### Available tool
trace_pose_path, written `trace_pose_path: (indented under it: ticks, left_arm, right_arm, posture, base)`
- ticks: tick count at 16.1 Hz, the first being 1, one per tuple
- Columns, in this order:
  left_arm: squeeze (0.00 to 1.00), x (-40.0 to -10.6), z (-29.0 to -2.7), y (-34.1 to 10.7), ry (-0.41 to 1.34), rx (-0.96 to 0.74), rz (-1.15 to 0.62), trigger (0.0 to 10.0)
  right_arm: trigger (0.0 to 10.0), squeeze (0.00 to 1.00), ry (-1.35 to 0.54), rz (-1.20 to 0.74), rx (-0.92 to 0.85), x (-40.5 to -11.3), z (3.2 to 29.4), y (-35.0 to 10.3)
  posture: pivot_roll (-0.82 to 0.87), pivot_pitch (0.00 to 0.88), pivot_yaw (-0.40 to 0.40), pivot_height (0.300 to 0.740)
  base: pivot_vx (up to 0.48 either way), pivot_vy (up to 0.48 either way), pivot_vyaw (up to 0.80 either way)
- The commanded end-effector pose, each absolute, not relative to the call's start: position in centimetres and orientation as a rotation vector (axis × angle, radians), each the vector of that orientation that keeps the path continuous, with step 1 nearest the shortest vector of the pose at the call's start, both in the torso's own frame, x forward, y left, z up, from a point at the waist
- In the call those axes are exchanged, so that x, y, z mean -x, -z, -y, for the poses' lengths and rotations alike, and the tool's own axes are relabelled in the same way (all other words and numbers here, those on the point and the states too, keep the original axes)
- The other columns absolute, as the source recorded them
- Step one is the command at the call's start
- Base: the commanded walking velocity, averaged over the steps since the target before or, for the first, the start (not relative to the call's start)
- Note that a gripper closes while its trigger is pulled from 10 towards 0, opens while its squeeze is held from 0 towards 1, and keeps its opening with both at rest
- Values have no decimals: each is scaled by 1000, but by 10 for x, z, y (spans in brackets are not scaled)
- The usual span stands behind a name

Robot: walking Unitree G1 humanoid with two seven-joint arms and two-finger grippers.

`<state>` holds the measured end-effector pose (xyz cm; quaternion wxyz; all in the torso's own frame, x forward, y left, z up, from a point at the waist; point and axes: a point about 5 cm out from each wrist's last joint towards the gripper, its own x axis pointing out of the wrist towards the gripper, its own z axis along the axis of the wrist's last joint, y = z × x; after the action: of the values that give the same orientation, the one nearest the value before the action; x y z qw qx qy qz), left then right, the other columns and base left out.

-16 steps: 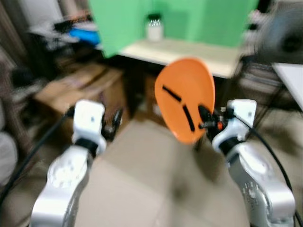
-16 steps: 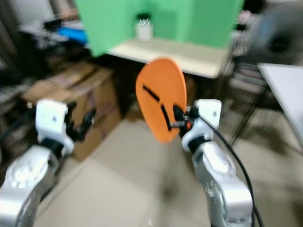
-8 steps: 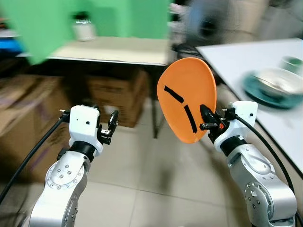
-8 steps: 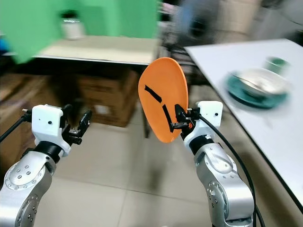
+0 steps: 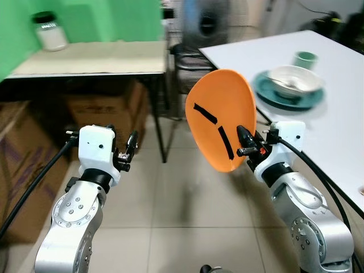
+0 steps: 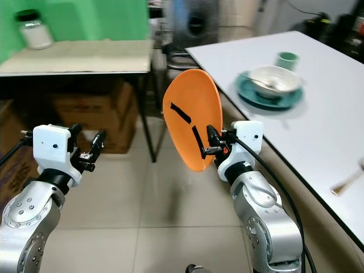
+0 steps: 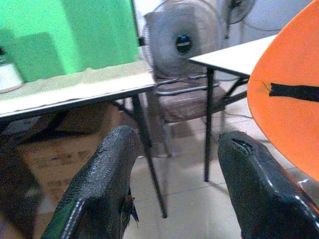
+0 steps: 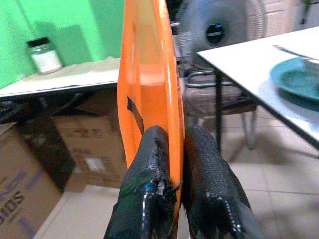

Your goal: Setting the table

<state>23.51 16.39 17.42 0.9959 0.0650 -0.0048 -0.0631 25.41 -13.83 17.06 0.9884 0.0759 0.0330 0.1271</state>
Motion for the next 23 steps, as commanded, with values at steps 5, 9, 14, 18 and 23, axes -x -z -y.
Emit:
trace_pose_path:
  ticks: [5,9,14,18,23]
  left_arm:
    - [0,-237,-169,-174,109,-133,3,10000]
    - [0,-239,-168,-174,115,-137,0,10000]
    - [0,-241,-169,-174,117,-182,-4,10000]
    - [0,-241,-168,-172,114,-158,-17,10000]
    - [0,-242,-168,-171,110,-153,-18,10000]
  right_arm:
    - [10000,0,-265,-33,-153,-257,135,-178]
    - [10000,0,-253,-42,-150,-256,136,-177]
    - [10000,0,-245,-46,-148,-256,136,-177]
    - [10000,0,-241,-49,-149,-256,137,-176]
    - [10000,0,-239,-53,-151,-257,137,-176]
  posture:
    - [-30,0,33,740]
    - [-33,2,37,740]
    - [-37,6,40,740]
    - [-39,7,41,740]
    - [-41,4,37,740]
  base:
    - [0,390,-788]
    - [0,416,-719]
    - [0,-288,-651]
    - [0,-195,-553]
    - [0,0,-781]
